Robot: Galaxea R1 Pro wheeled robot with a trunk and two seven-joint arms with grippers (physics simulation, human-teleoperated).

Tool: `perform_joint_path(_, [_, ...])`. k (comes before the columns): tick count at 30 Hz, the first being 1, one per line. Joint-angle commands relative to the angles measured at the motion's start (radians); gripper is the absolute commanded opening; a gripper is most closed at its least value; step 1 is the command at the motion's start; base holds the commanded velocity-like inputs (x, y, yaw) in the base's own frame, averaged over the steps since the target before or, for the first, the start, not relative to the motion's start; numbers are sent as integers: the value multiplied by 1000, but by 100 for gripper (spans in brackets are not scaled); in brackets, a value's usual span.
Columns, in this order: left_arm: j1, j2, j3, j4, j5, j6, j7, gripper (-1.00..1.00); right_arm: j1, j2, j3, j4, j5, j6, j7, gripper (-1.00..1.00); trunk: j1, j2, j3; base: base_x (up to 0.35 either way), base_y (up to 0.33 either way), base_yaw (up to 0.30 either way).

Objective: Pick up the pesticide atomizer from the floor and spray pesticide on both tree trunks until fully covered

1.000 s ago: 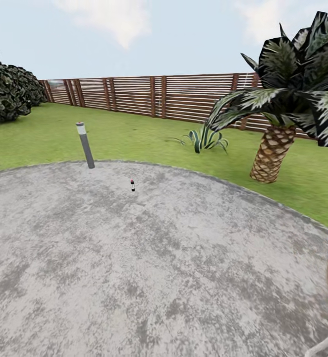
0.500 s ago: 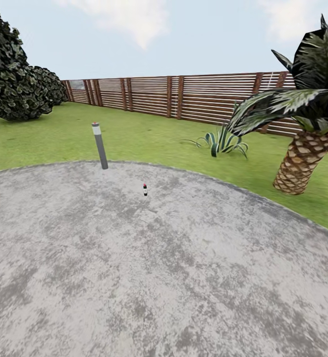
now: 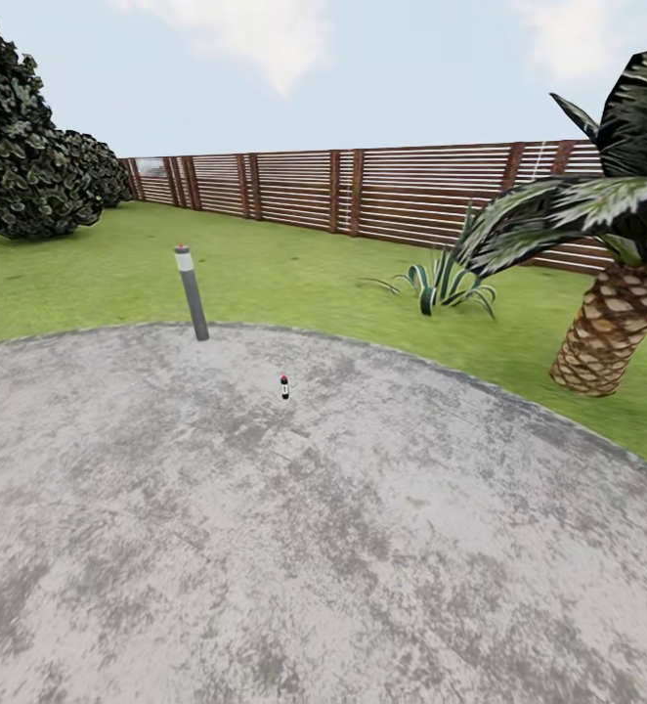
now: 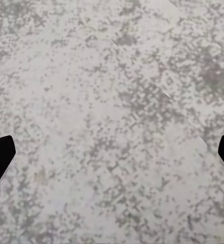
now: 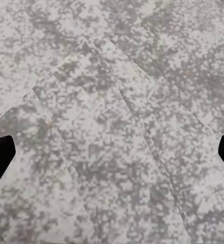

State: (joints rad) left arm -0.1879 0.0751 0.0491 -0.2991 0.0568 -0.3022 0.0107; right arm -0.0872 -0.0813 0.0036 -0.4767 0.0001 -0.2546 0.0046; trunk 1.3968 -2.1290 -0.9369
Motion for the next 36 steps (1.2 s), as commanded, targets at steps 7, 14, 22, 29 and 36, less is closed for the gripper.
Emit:
perform_joint_path(7, [0, 0, 0, 0, 0, 0, 0, 100, 0, 0, -1, 3, 0, -6, 0, 100, 0, 0, 0, 340, 0, 0])
perform_joint_path(14, [-1, 0, 1, 0, 0, 0, 0, 100, 0, 0, -1, 3, 0, -6, 0, 100, 0, 0, 0, 340, 0, 0])
perform_joint_path(22, [-1, 0, 1, 0, 0, 0, 0, 100, 0, 0, -1, 3, 0, -7, -1, 100, 0, 0, 0, 340, 20, 0])
perform_joint_path(29, [-1, 0, 1, 0, 0, 0, 0, 100, 0, 0, -1, 3, 0, -6, -1, 100, 0, 0, 0, 334, 100, 0])
perform_joint_path(36, [-1, 0, 1, 0, 0, 0, 0, 100, 0, 0, -1, 3, 0, -6, -2, 100, 0, 0, 0, 298, 178, 0])
